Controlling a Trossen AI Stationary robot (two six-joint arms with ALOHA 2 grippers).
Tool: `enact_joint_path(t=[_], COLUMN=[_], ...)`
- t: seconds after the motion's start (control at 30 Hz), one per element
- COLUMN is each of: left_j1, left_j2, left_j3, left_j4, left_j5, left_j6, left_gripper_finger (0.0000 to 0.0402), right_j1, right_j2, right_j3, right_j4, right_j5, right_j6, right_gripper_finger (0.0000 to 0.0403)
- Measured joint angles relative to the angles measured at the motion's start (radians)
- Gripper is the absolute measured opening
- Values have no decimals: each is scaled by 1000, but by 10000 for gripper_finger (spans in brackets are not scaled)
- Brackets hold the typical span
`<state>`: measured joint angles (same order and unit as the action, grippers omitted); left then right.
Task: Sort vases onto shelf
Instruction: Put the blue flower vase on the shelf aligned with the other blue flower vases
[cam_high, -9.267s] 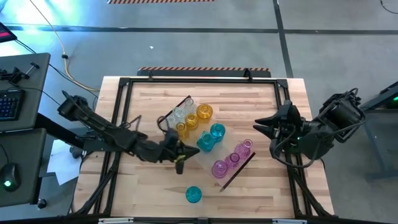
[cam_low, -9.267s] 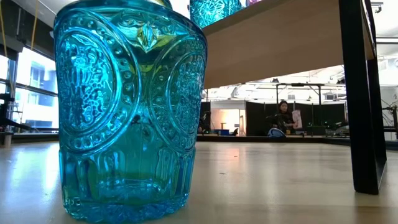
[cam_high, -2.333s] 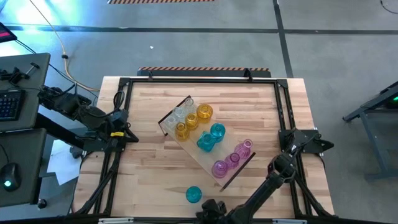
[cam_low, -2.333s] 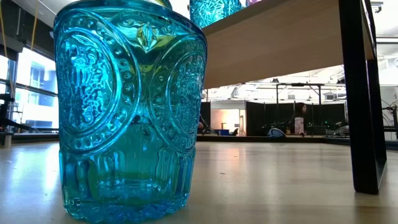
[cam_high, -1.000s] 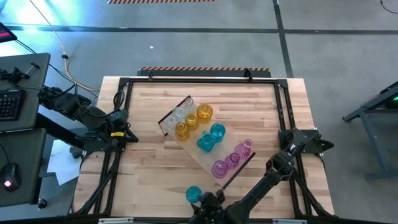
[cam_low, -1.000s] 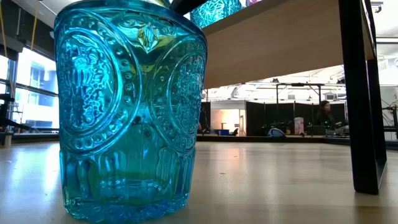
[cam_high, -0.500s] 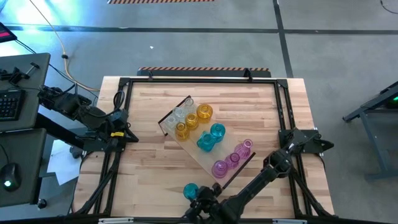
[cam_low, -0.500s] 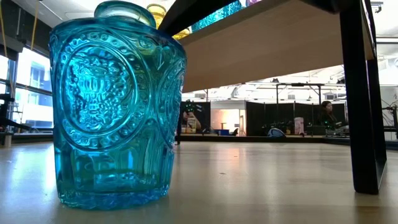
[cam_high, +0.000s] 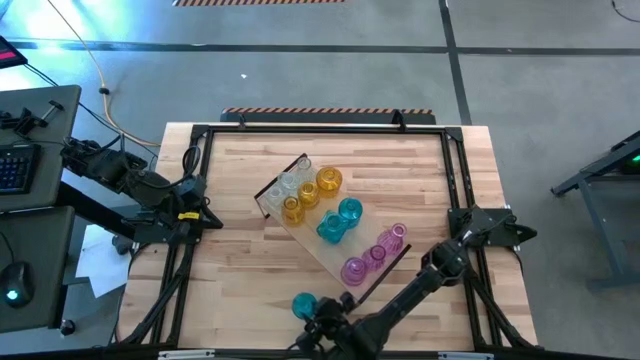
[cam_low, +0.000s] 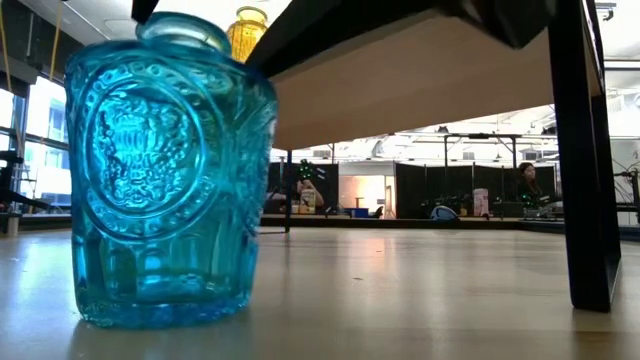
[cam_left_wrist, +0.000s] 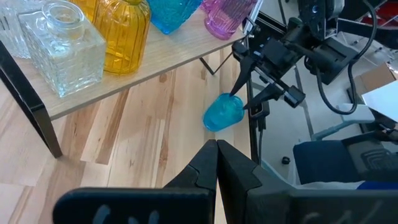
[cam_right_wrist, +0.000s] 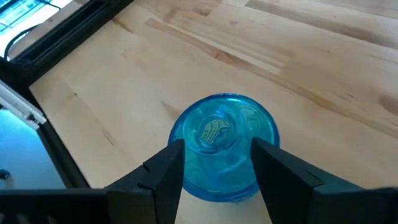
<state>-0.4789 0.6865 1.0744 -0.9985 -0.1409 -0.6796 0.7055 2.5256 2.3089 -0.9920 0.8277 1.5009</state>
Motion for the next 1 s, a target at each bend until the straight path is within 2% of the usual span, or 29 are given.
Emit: enact_joint_path(t=[0.43,1.0], left_j1=[0,0], left_j2=[0,0], left_j3=[0,0], left_j4=[0,0], left_j5=[0,0], left_j6=[0,0], left_gripper_finger=[0,0], right_j1=[-24,-98], right_j2=[7,11], right_j3=[0,-1], right_j4=[44,209], right_j5=[10,9], right_j6=[-29,-219], right_gripper_finger=[181,181])
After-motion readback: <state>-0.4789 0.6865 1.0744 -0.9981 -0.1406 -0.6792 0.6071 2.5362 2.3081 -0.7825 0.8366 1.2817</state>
